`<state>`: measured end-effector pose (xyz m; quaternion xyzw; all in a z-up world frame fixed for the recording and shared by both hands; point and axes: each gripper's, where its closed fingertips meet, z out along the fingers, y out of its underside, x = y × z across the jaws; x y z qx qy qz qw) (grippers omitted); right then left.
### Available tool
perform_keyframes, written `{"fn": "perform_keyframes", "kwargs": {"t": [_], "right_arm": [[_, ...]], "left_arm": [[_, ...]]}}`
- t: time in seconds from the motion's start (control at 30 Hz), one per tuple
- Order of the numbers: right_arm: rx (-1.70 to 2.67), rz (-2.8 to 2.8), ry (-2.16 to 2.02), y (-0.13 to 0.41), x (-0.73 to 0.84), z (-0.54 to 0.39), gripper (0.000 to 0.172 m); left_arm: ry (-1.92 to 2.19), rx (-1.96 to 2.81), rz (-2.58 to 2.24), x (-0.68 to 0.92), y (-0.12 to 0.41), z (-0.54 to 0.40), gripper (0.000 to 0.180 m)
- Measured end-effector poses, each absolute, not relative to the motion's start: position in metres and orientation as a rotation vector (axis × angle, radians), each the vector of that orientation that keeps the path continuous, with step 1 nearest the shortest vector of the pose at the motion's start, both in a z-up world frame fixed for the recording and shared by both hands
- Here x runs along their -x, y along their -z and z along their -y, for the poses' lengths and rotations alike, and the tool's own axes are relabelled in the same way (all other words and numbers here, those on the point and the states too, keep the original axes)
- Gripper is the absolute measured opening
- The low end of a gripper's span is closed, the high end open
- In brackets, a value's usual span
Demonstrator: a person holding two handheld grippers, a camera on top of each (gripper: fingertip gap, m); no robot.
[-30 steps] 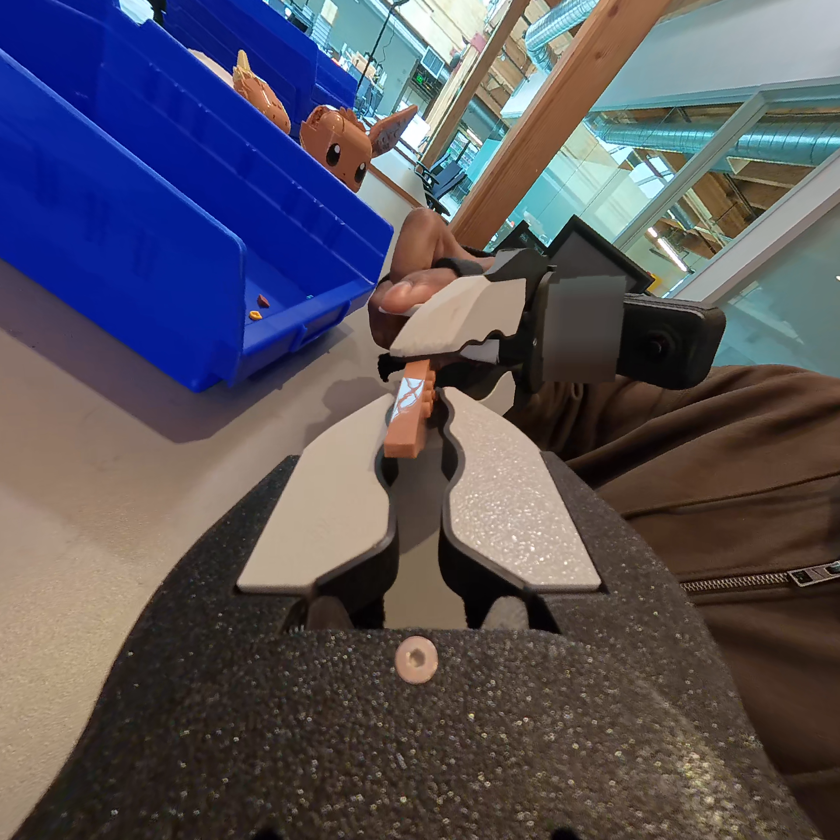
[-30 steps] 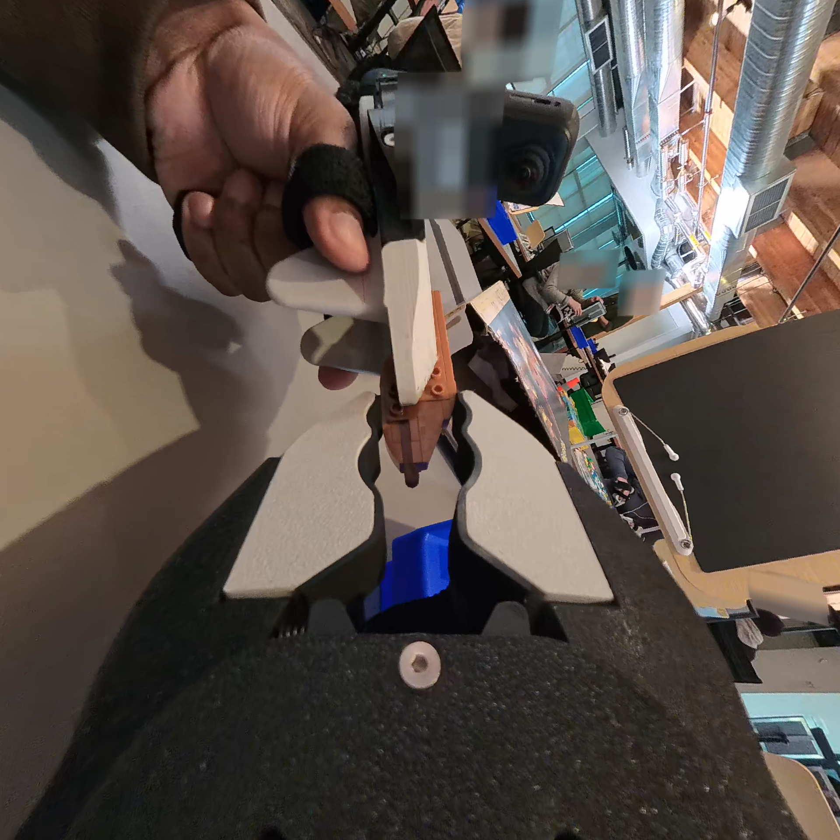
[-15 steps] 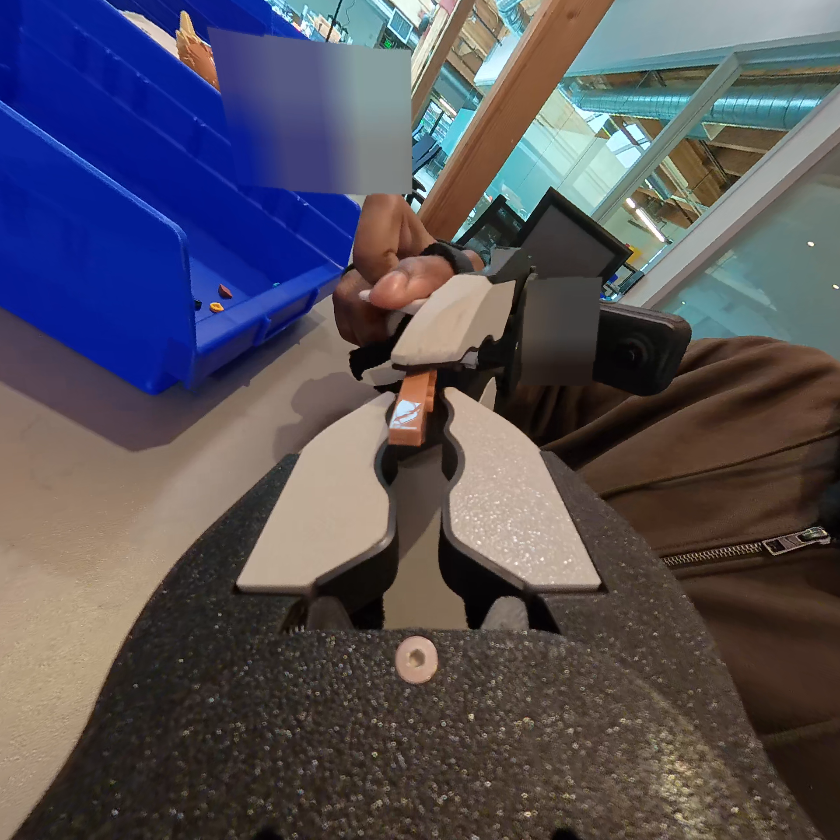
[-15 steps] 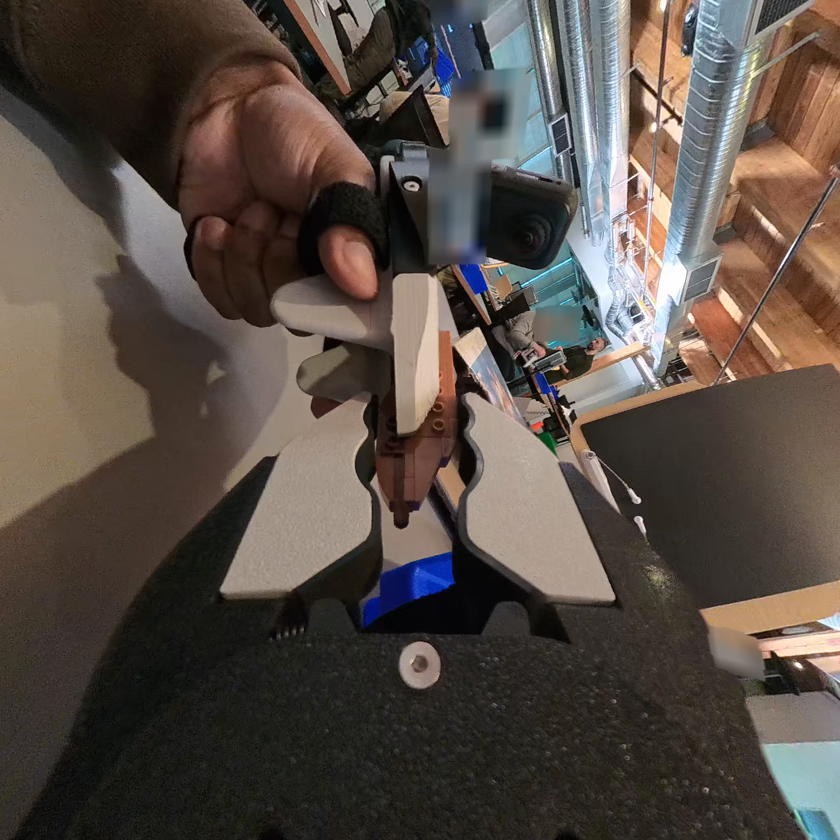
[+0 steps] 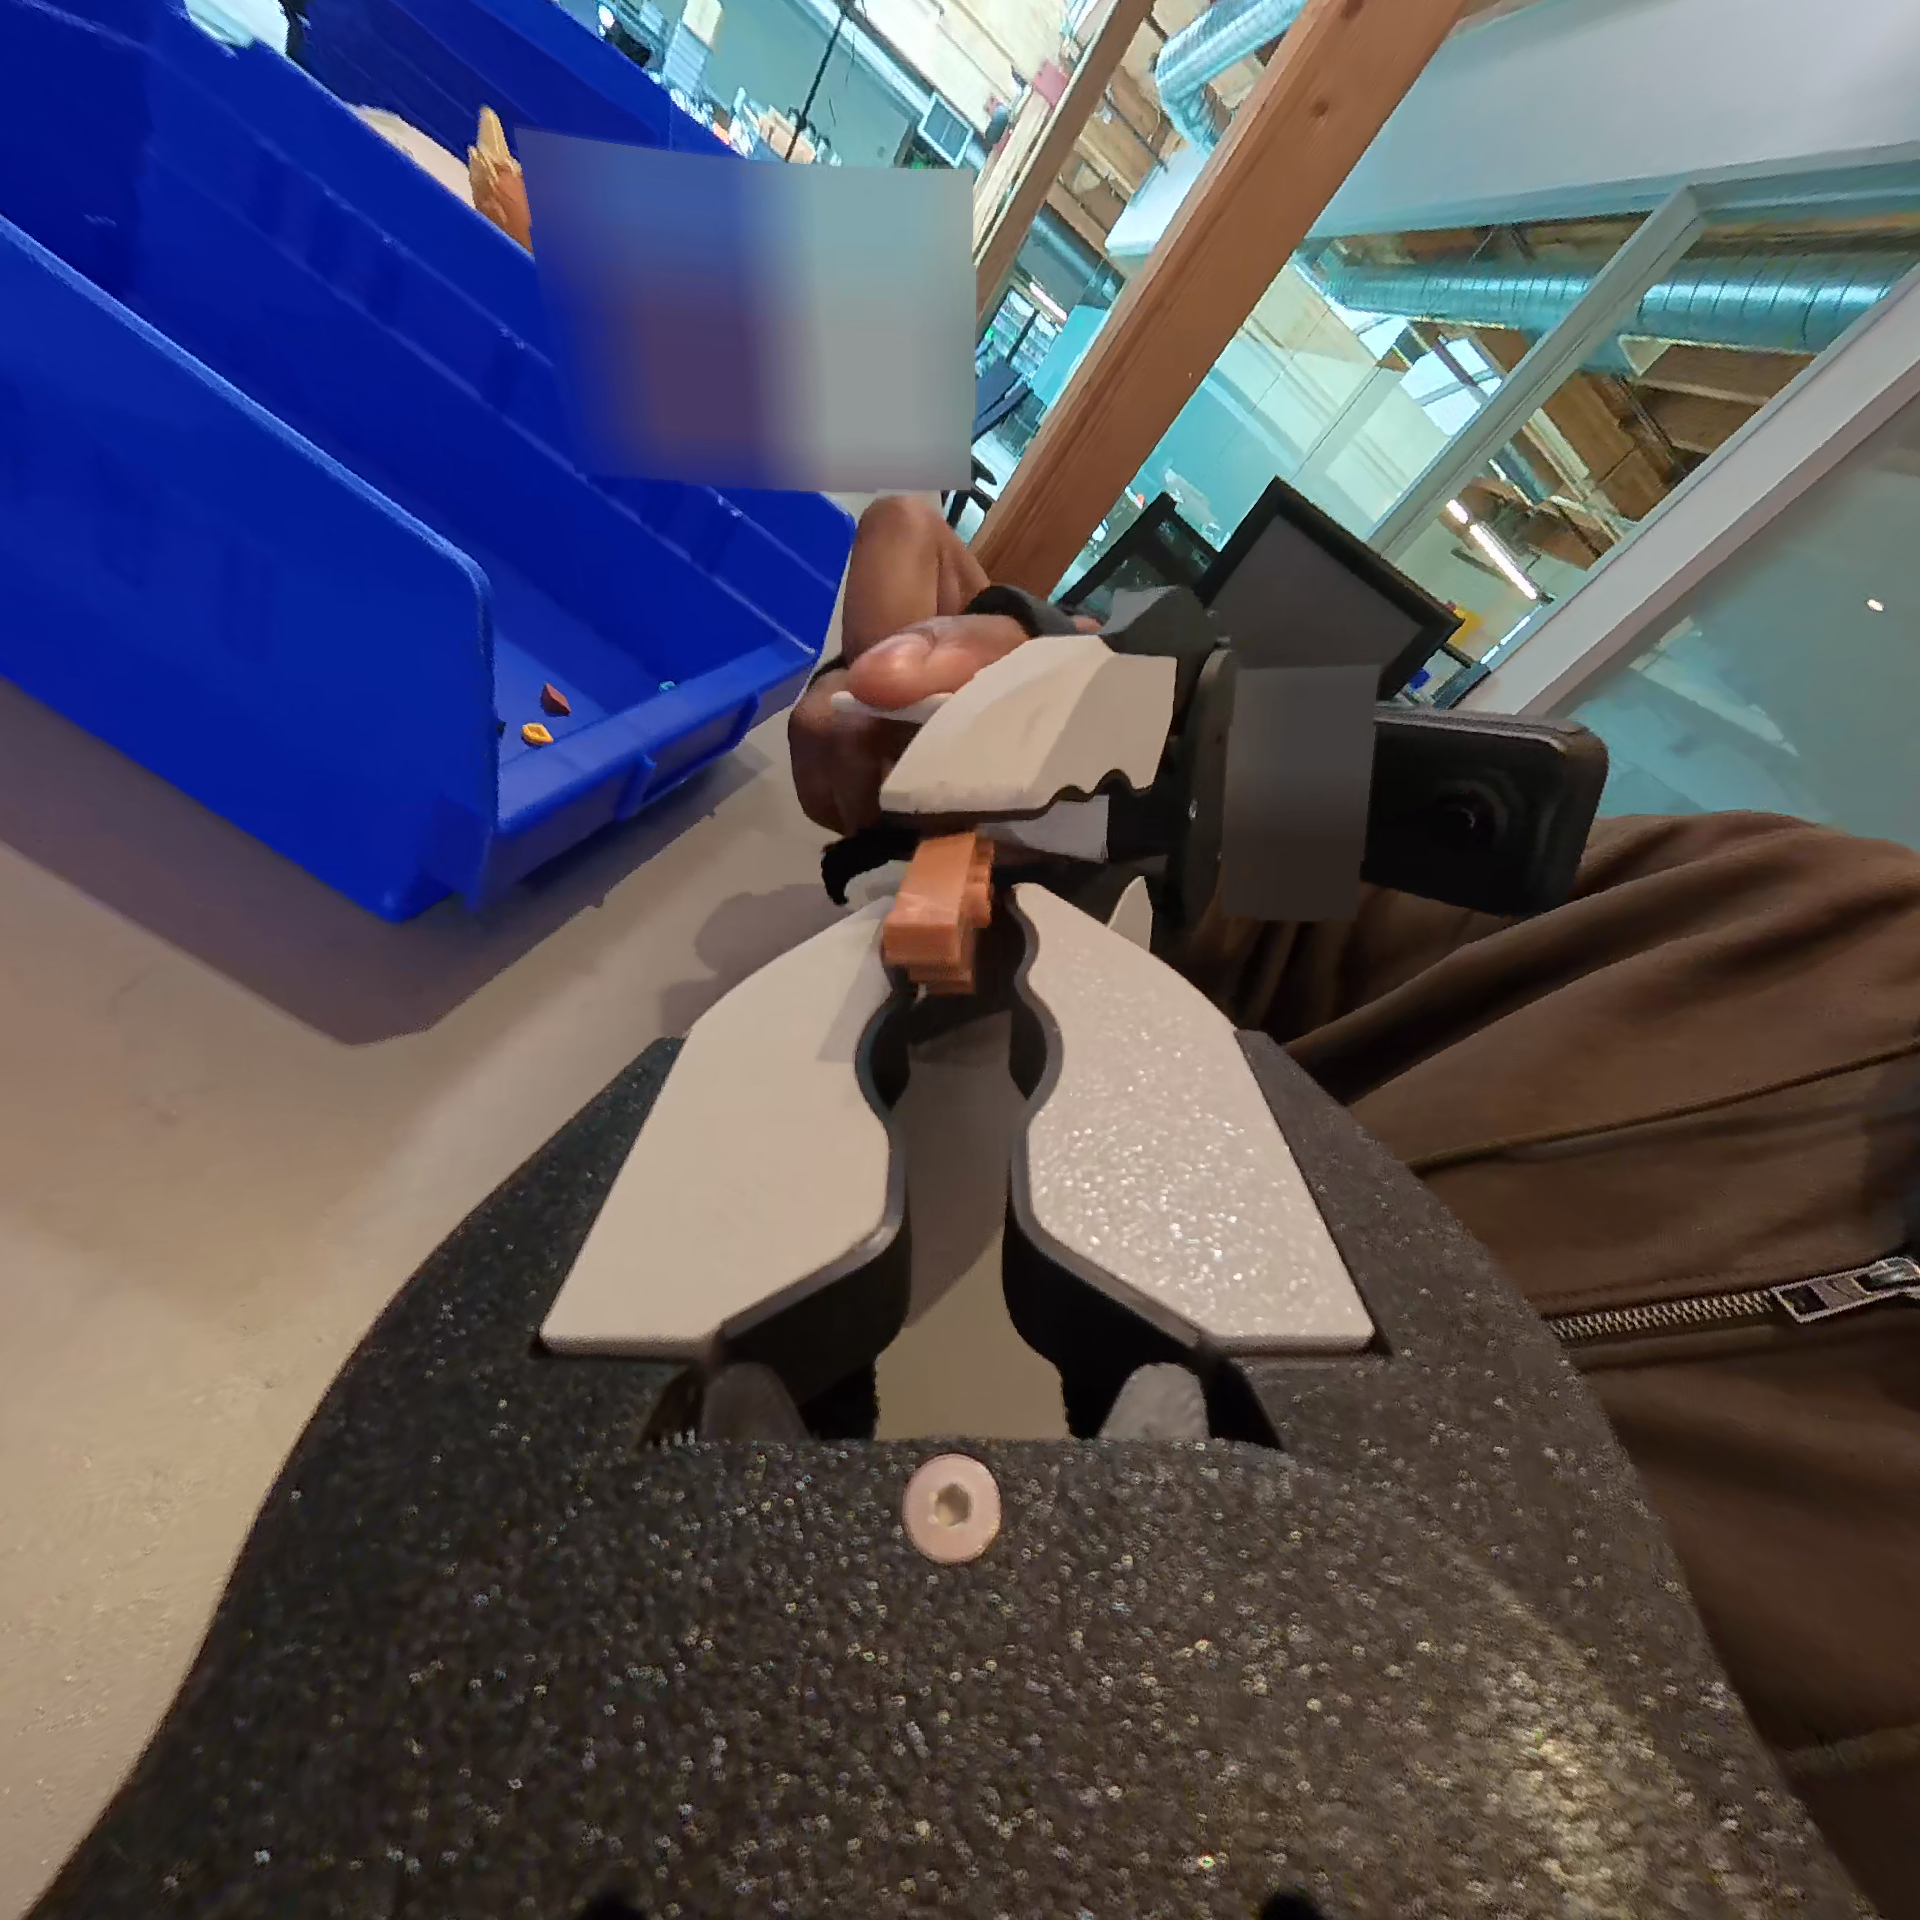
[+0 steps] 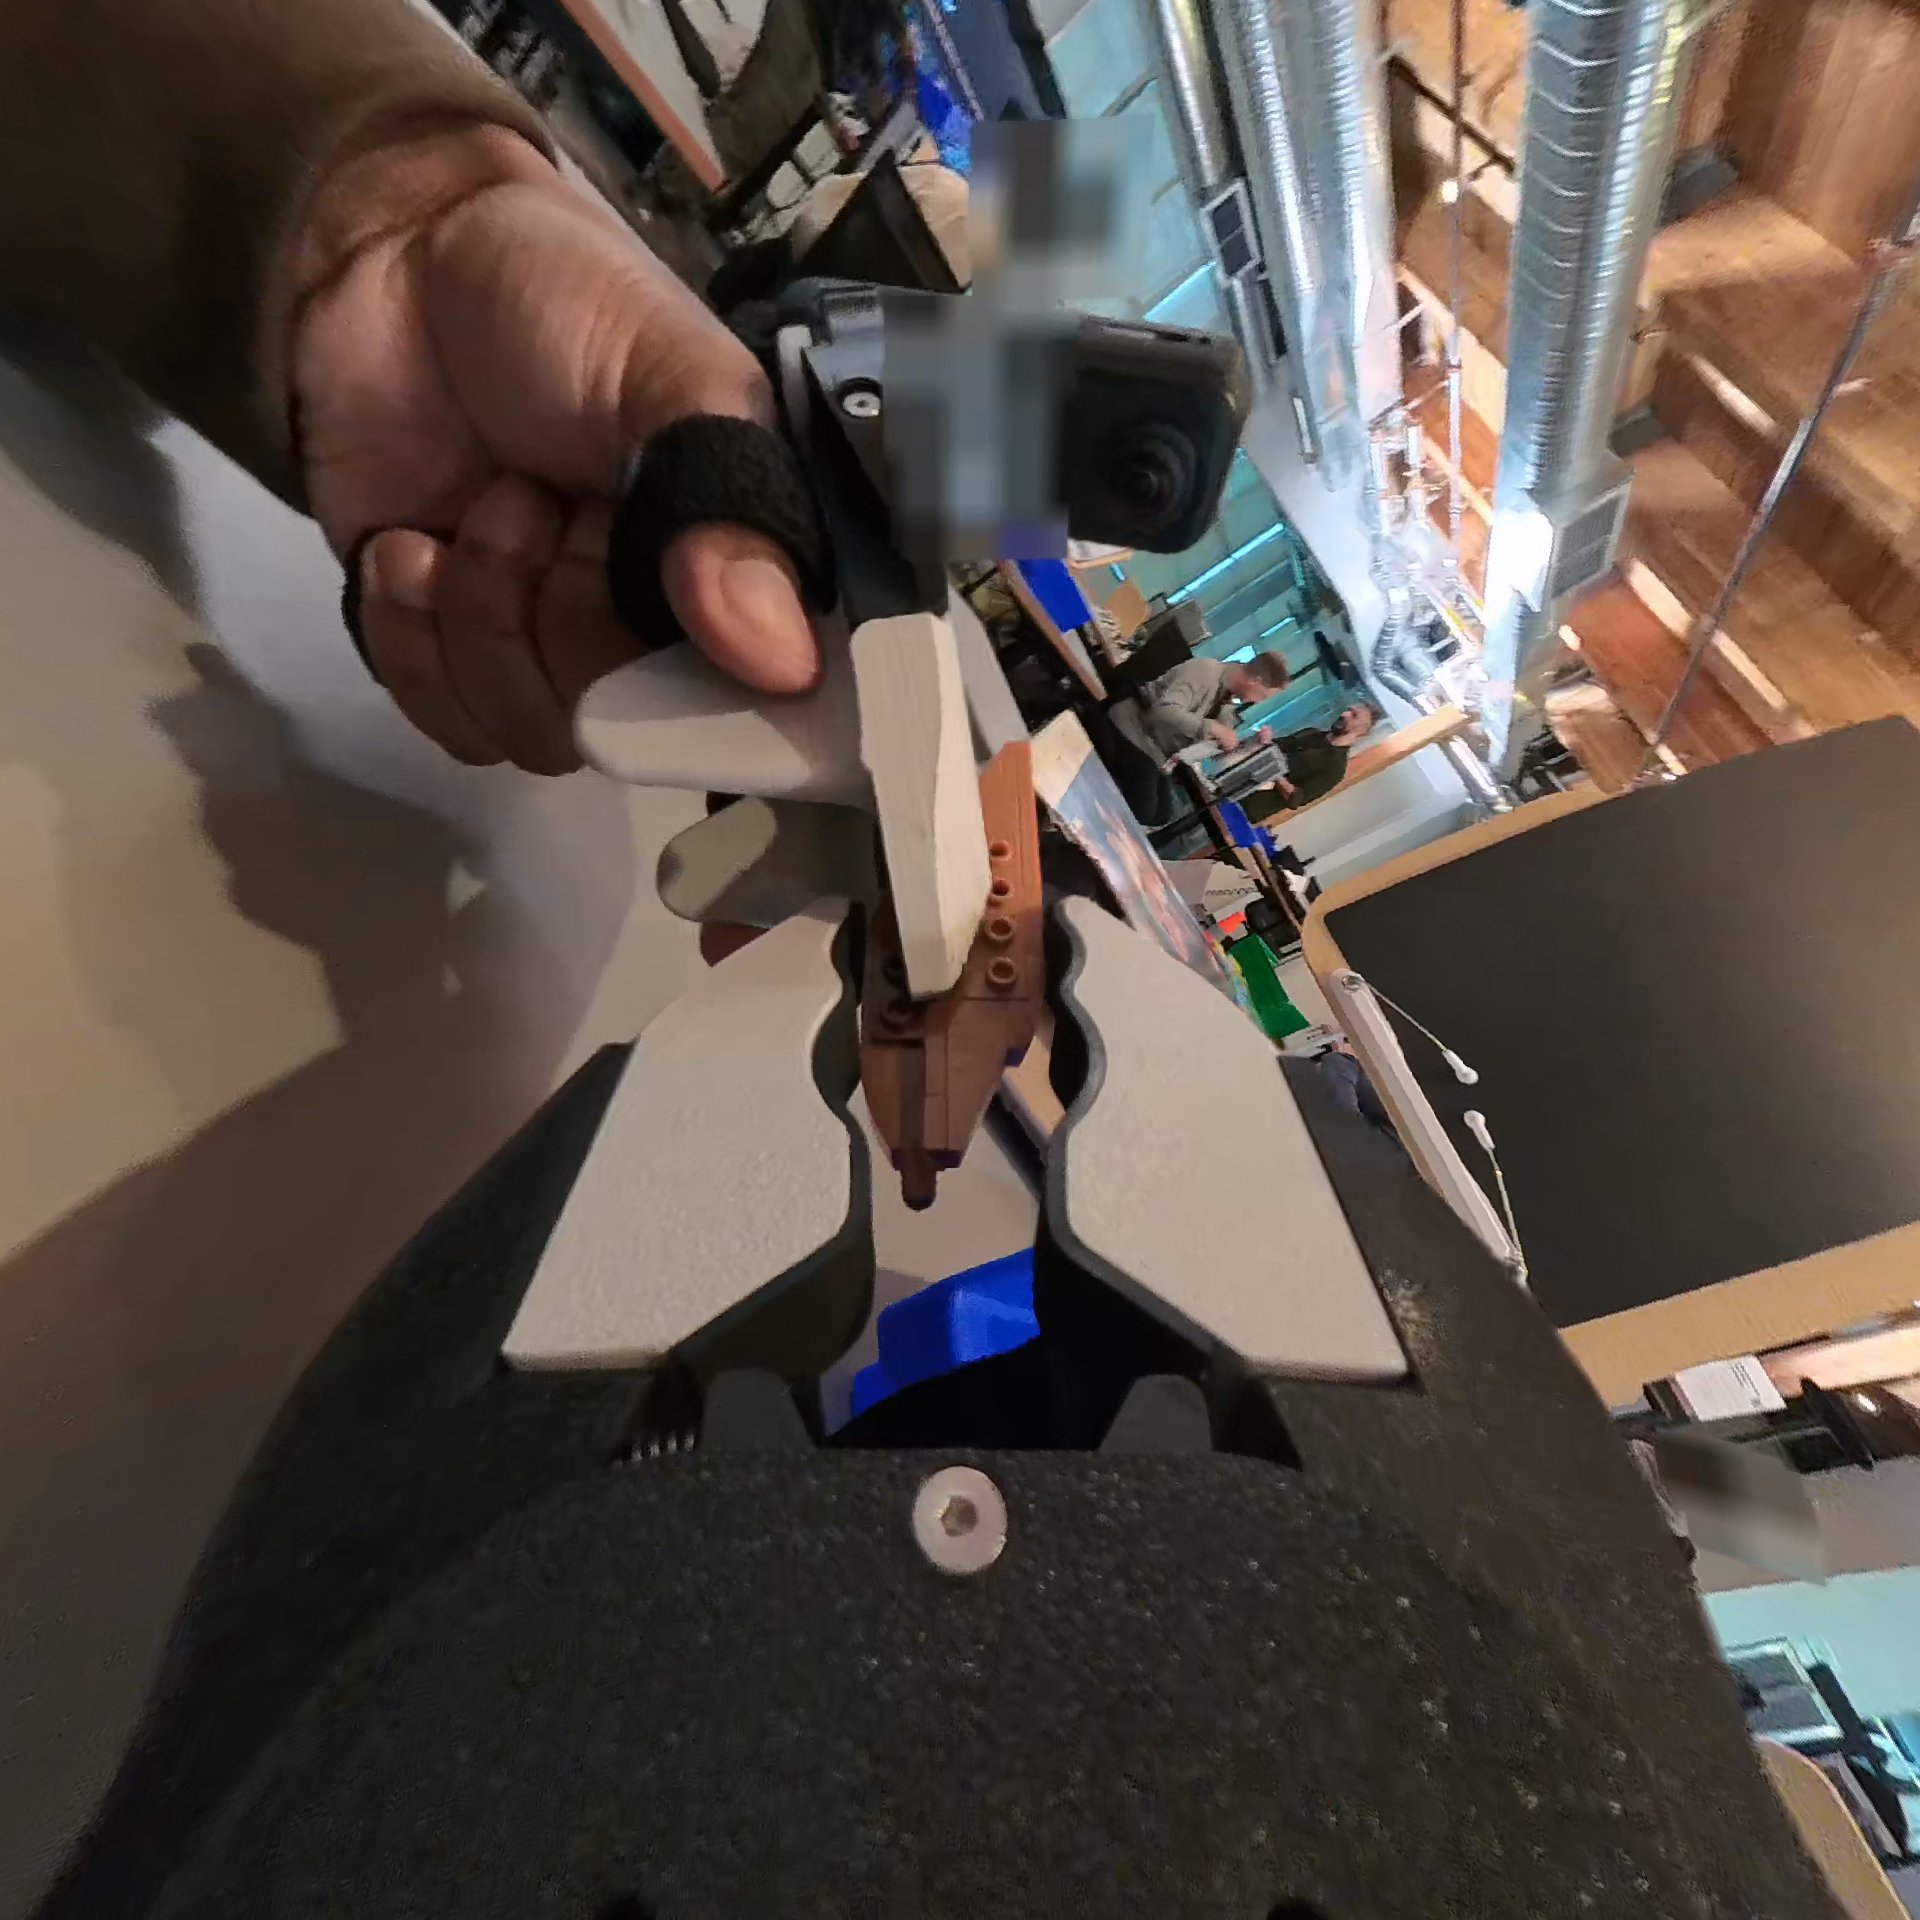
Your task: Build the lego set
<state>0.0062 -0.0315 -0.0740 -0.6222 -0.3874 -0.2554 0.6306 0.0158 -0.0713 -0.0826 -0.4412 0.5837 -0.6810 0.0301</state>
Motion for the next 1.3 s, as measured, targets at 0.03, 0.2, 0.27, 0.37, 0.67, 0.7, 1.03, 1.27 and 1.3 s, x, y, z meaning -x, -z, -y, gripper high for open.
{"fn": "perform_keyframes", "kwargs": {"t": [0.03,0.2,0.27,0.37,0.67,0.7,1.03,1.27,1.3], "right_arm": [[1.413,0.877,0.606,0.072,-0.007,0.032,0.034],[1.363,0.834,0.589,0.06,-0.012,0.039,0.04],[1.373,0.857,0.596,0.063,-0.011,0.038,0.034],[1.363,0.885,0.617,0.065,-0.008,0.04,0.028],[1.402,0.912,0.629,0.068,-0.011,0.042,0.028],[1.384,0.895,0.64,0.065,-0.011,0.042,0.028],[1.286,0.913,0.662,0.048,0.004,0.048,0.03],[1.306,0.923,0.612,0.05,0.015,0.046,0.031],[1.3,0.927,0.623,0.05,0.014,0.046,0.031]], "left_arm": [[2.092,1.352,-1.79,-0.016,0.081,0.07,0.014],[2.11,1.35,-1.718,-0.015,0.074,0.058,0.014],[2.113,1.342,-1.717,-0.015,0.073,0.059,0.014],[2.127,1.33,-1.73,-0.014,0.072,0.061,0.014],[2.106,1.306,-1.75,-0.016,0.077,0.064,0.014],[2.119,1.287,-1.736,-0.016,0.074,0.064,0.014],[2.182,1.138,-1.76,-0.005,0.058,0.074,0.015],[2.102,1.043,-1.78,-0.004,0.05,0.082,0.011],[2.096,1.055,-1.78,-0.005,0.051,0.082,0.011]]}}
